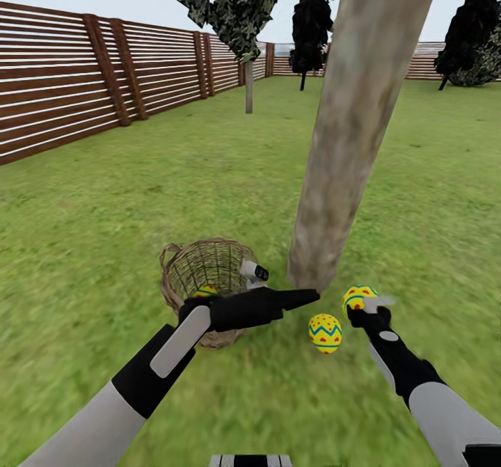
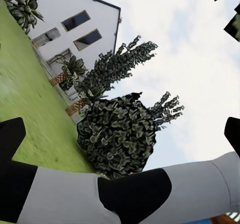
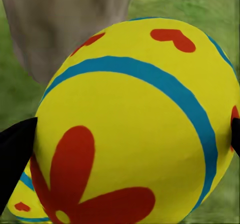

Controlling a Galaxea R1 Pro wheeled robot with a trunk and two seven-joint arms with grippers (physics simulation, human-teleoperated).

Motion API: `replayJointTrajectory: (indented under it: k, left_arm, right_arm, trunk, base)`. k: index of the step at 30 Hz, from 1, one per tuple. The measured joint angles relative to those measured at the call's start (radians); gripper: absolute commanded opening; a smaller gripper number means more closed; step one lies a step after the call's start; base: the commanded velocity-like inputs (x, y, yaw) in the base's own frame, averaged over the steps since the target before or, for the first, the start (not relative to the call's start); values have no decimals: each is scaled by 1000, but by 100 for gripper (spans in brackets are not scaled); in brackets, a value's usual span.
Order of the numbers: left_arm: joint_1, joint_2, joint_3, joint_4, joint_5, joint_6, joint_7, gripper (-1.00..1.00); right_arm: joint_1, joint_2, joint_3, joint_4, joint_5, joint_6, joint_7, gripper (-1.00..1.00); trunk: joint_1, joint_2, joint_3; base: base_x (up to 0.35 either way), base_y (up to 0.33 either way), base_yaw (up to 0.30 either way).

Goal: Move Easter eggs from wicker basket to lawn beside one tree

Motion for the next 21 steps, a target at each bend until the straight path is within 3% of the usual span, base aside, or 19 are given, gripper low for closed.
replayJointTrajectory:
  k: [5,7,15,21]
  left_arm:
    - [0,0,0,0,0,0,1,100]
    - [0,-6,0,0,1,0,46,100]
    - [0,-11,0,0,2,0,62,100]
    - [0,-22,0,0,3,0,60,100]
  right_arm:
    - [0,-12,-1,84,5,-8,-22,-100]
    - [0,-19,1,137,6,-8,-26,-100]
    - [0,-18,6,142,10,-31,-35,-100]
    - [0,-17,8,134,13,-33,-35,-100]
  trunk:
    - [2,-1,-19]
    - [3,-2,-27]
    - [7,-4,-58]
    - [6,-4,-58]
  base:
    - [0,0,0]
    - [0,0,0]
    - [0,0,0]
    - [51,-169,0]
